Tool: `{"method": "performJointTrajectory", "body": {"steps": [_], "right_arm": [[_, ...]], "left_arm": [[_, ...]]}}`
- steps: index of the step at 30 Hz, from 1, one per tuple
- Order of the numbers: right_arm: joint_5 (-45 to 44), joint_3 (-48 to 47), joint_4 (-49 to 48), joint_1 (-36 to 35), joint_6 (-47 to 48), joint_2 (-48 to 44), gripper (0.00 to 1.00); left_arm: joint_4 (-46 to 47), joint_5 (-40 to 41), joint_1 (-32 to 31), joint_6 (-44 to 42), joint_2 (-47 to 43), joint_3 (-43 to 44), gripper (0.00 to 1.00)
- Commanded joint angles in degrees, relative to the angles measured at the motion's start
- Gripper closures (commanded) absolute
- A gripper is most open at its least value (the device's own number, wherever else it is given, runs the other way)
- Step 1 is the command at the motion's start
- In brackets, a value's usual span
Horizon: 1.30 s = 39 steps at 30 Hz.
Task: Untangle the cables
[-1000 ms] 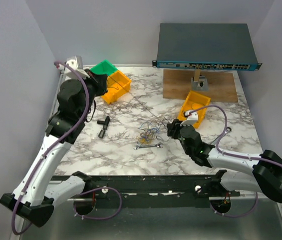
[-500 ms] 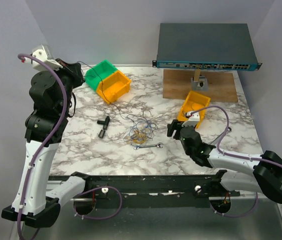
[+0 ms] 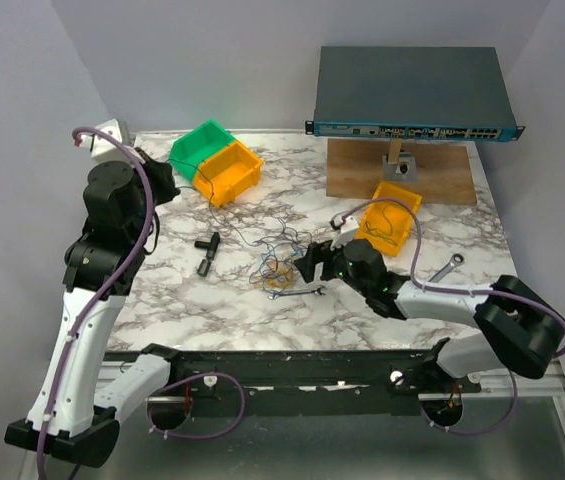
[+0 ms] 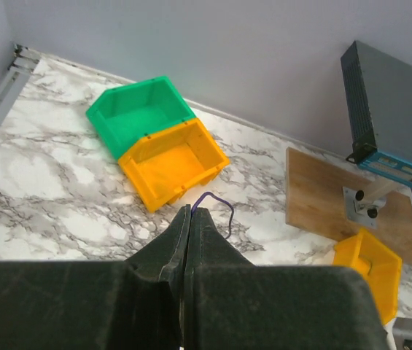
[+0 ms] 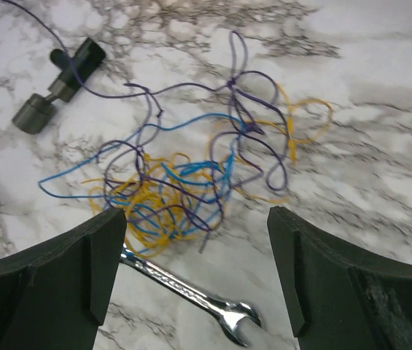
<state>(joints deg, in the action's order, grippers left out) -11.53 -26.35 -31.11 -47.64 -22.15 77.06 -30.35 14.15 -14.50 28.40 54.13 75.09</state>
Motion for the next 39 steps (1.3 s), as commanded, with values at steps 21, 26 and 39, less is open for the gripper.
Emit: {"method": "performJointTrajectory", "body": {"steps": [21,26,39], "right_arm": [[-10.97,-23.81,21.83,-5.14,-7.08,22.06,0.99],[-16.14,-13.09,22.92,-3.76,-7.95,10.21,0.99],[-27.47,-0.84,28.88,0.24,-14.47,-13.89,0.99]], "left_arm": [[-5.58,13.57,5.31,-6.61,-4.91,10.03,1.00],[-6.77,18.18,8.94,-7.55,-5.25,9.70,1.00],[-6.92,5.87,17.76,-5.64,-4.44,2.96,1.00]]}}
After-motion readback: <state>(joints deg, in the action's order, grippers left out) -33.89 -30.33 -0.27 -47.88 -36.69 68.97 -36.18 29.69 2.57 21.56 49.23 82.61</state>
